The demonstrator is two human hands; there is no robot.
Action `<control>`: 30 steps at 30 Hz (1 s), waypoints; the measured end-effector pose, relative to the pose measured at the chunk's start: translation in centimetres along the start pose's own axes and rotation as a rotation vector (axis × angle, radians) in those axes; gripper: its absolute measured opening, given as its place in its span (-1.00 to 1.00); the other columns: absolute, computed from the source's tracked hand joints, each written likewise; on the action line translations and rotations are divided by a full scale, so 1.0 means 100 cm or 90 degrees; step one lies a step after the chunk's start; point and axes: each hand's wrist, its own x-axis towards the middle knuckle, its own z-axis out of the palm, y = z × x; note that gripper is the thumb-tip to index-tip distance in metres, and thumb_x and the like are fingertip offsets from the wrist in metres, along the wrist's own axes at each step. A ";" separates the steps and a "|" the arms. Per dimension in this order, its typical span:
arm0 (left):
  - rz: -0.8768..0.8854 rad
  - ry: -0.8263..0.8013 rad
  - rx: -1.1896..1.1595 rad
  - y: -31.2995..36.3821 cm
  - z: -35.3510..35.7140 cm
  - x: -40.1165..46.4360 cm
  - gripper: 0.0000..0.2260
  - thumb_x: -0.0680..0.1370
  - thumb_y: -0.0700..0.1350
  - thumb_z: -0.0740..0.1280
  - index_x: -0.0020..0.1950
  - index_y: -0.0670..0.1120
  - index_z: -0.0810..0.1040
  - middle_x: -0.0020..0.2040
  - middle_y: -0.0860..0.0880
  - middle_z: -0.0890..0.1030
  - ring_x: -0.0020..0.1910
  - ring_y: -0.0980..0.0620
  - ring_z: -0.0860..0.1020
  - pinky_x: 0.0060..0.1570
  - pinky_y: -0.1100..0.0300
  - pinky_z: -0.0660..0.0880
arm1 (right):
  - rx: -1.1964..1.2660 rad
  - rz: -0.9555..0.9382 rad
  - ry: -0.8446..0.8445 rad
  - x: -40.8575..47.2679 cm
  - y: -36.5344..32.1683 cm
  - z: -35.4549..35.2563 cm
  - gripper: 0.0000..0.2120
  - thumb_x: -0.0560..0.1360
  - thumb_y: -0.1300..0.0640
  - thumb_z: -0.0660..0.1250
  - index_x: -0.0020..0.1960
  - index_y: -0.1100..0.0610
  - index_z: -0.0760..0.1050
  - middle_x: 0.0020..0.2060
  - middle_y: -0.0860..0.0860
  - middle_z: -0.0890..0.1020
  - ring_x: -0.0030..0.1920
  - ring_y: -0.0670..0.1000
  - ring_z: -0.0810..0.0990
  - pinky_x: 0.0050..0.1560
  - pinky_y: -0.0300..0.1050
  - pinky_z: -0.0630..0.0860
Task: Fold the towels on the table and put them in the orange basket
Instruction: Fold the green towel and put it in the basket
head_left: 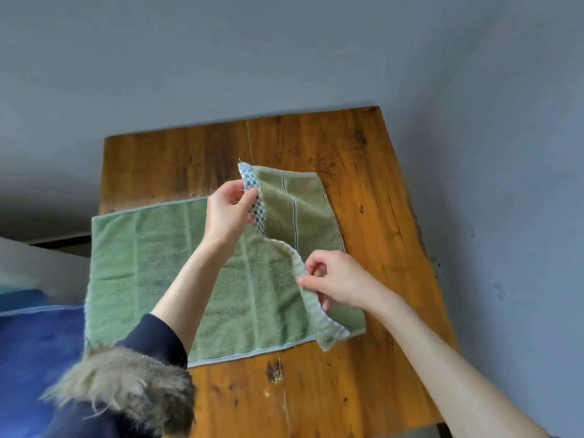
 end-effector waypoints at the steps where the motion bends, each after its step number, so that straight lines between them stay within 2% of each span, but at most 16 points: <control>1: 0.009 0.005 -0.002 0.002 -0.017 0.000 -0.92 0.56 -0.15 0.29 0.00 -0.04 0.57 -0.17 0.04 0.63 -0.26 0.18 0.54 -0.32 0.34 0.46 | 0.009 -0.008 -0.012 0.003 -0.013 0.010 -0.84 0.50 0.12 0.35 -0.19 0.10 0.40 -0.34 0.07 0.56 -0.53 -0.07 0.55 -0.42 -0.18 0.52; 4: 0.027 0.017 -0.007 0.005 -0.067 -0.001 -0.91 0.56 -0.15 0.29 -0.02 0.00 0.58 -0.13 -0.02 0.66 -0.20 0.11 0.58 -0.21 0.23 0.50 | 0.013 -0.030 -0.054 0.012 -0.054 0.042 -0.85 0.49 0.15 0.36 -0.17 0.14 0.40 -0.35 0.05 0.56 -0.47 0.00 0.58 -0.29 -0.01 0.60; 6: 0.037 0.026 -0.009 0.006 -0.100 0.001 -0.89 0.56 -0.16 0.29 0.02 -0.02 0.59 -0.15 0.00 0.66 -0.23 0.16 0.58 -0.24 0.29 0.49 | 0.014 -0.041 -0.078 0.018 -0.080 0.066 -0.85 0.49 0.17 0.36 -0.17 0.15 0.40 -0.34 0.06 0.57 -0.44 0.01 0.60 -0.26 0.03 0.62; 9: 0.054 0.042 -0.007 0.003 -0.142 0.004 -0.87 0.56 -0.19 0.29 0.05 -0.07 0.60 -0.17 0.05 0.65 -0.31 0.29 0.57 -0.34 0.43 0.43 | 0.014 -0.056 -0.122 0.028 -0.114 0.102 -0.84 0.49 0.19 0.36 -0.18 0.14 0.39 -0.33 0.07 0.56 -0.44 0.01 0.60 -0.30 -0.03 0.62; 12: 0.056 0.059 -0.007 -0.008 -0.179 0.007 -0.87 0.56 -0.18 0.29 0.06 -0.07 0.60 -0.13 0.05 0.65 -0.26 0.29 0.59 -0.31 0.45 0.44 | 0.017 -0.068 -0.166 0.040 -0.141 0.137 -0.82 0.50 0.20 0.35 -0.20 0.13 0.36 -0.33 0.06 0.54 -0.44 0.01 0.59 -0.31 -0.07 0.60; 14: 0.047 0.080 0.001 -0.021 -0.199 0.010 -0.86 0.56 -0.18 0.29 0.07 -0.07 0.60 -0.11 0.06 0.65 -0.20 0.27 0.60 -0.25 0.42 0.46 | 0.011 -0.073 -0.197 0.047 -0.155 0.159 -0.82 0.50 0.21 0.35 -0.20 0.14 0.36 -0.33 0.05 0.54 -0.40 0.05 0.60 -0.24 0.02 0.61; 17: -0.001 0.145 0.050 -0.050 -0.222 0.017 -0.78 0.55 -0.13 0.28 0.19 -0.05 0.55 0.02 0.07 0.62 -0.02 0.16 0.58 0.01 0.24 0.51 | 0.008 -0.069 -0.242 0.061 -0.163 0.187 -0.91 0.52 0.17 0.33 -0.11 0.15 0.44 -0.28 0.04 0.57 -0.29 0.09 0.64 -0.14 0.05 0.64; 20: -0.088 0.180 0.146 -0.085 -0.230 0.016 -0.66 0.57 -0.11 0.23 0.36 -0.06 0.39 0.18 0.00 0.51 0.04 0.10 0.47 0.10 0.19 0.38 | -0.068 -0.090 -0.166 0.075 -0.155 0.202 -0.85 0.55 0.06 0.27 0.04 0.11 0.50 -0.08 0.01 0.60 -0.09 0.04 0.63 -0.02 -0.01 0.61; 23: -0.131 0.121 0.213 -0.118 -0.228 0.007 -0.61 0.59 -0.11 0.22 0.41 -0.08 0.31 0.30 -0.07 0.44 0.08 0.07 0.45 0.13 0.15 0.37 | -0.159 -0.100 -0.005 0.093 -0.131 0.197 -0.71 0.57 0.04 0.20 0.25 0.12 0.43 0.16 0.00 0.54 0.17 -0.05 0.50 0.25 -0.13 0.42; 25: -0.127 0.090 0.250 -0.137 -0.223 -0.001 -0.59 0.58 -0.12 0.22 0.43 -0.10 0.28 0.36 -0.10 0.39 0.22 0.00 0.43 0.26 0.07 0.36 | -0.224 -0.087 0.098 0.105 -0.109 0.184 -0.62 0.58 0.03 0.17 0.36 0.12 0.33 0.30 0.00 0.44 0.33 -0.04 0.37 0.38 -0.06 0.29; 27: -0.113 0.062 0.312 -0.151 -0.214 -0.011 -0.55 0.58 -0.13 0.23 0.46 -0.13 0.23 0.41 -0.14 0.30 0.39 -0.06 0.28 0.38 0.04 0.21 | -0.317 -0.064 0.156 0.117 -0.088 0.166 -0.55 0.59 0.02 0.15 0.44 0.11 0.23 0.42 0.03 0.31 0.44 0.01 0.21 0.46 0.03 0.15; 30: -0.125 0.022 0.387 -0.166 -0.200 -0.028 -0.48 0.58 -0.09 0.23 0.50 -0.11 0.13 0.49 -0.17 0.12 0.48 -0.10 0.09 0.44 -0.03 0.08 | -0.459 -0.014 0.135 0.129 -0.061 0.141 -0.44 0.59 -0.01 0.13 0.52 0.05 0.02 0.52 0.06 0.02 0.52 0.09 -0.05 0.50 0.08 -0.07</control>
